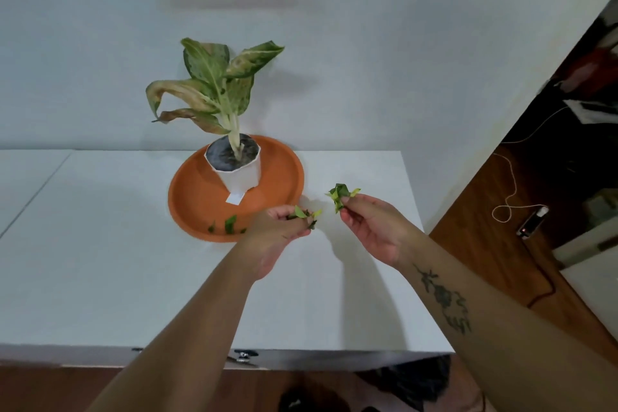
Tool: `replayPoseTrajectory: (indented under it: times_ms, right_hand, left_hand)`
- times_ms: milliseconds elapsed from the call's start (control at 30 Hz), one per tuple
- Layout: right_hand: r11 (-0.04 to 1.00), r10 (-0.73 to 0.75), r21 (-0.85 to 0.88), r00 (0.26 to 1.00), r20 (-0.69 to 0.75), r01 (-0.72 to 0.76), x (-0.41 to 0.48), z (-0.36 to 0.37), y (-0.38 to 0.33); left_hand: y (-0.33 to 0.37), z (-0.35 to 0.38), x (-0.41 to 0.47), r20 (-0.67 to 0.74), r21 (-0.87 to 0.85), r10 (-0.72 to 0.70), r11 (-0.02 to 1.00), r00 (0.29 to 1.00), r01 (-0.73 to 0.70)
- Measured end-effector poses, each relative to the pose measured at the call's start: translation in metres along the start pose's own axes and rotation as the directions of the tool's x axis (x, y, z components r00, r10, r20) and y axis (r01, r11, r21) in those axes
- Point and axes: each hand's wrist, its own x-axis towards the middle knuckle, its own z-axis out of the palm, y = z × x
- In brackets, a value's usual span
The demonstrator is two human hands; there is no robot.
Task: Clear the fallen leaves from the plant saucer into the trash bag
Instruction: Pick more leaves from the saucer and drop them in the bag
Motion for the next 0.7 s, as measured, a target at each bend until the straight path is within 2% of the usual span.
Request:
replayPoseTrajectory:
  times_ms: [200, 400, 700]
  right_hand:
    - [0.998, -0.036, 0.053, 0.998, -0.057, 0.039, -0.013, -0.024, -0.001]
    - [0.981, -0.111, 0.14, 0.979, -0.174, 0.136, -0.029, -0.048, -0.003]
    - [0.956, -0.164, 0.188, 0.942, -0.294, 0.226, -0.059, -0.095, -0.007]
  left_hand:
    - [0.0, 0.023, 0.007, 0.09, 0.031, -0.001, 1.0, 0.996, -0.002]
    - [-0.007, 0.048, 0.02, 0.252, 0.055, -0.026, 0.998, 0.967, 0.012]
    - [-0.021, 0.103, 0.023, 0.369, 0.076, -0.063, 0.996, 0.927, 0.038]
